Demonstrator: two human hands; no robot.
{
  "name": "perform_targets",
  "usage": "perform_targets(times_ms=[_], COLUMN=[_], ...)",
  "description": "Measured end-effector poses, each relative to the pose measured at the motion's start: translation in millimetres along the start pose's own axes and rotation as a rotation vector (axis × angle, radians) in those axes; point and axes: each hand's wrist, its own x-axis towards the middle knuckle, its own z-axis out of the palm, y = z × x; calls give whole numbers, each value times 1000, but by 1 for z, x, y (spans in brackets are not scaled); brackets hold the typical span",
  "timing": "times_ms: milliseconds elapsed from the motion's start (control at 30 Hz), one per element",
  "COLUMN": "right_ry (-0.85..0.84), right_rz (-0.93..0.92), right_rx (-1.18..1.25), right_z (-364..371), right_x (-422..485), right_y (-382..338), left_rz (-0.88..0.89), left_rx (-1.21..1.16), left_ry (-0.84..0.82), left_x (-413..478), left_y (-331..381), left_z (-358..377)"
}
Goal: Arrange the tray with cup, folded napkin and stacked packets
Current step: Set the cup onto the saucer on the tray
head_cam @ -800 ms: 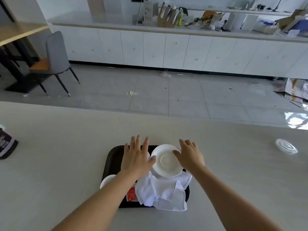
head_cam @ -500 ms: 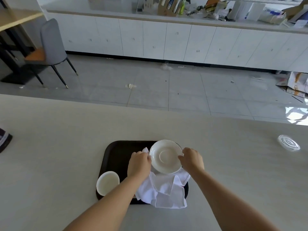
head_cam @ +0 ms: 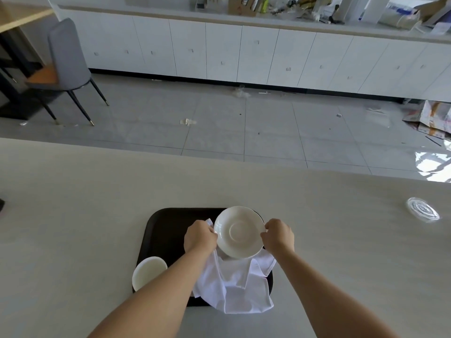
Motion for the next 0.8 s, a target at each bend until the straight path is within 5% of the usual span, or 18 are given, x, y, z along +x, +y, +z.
perform_targets(times_ms=[400, 800], right_ry=[70, -109], right_rz=[-171, -262], right_rx=[243, 43], right_z=[-17, 48], right_x=[-8, -33], right_y=[-79, -159], left_rz=[-7, -169], left_rx=[-141, -74], left_ry=[165, 150], left_x=[20, 43], left_y=[-26, -122], left_z=[-77, -126])
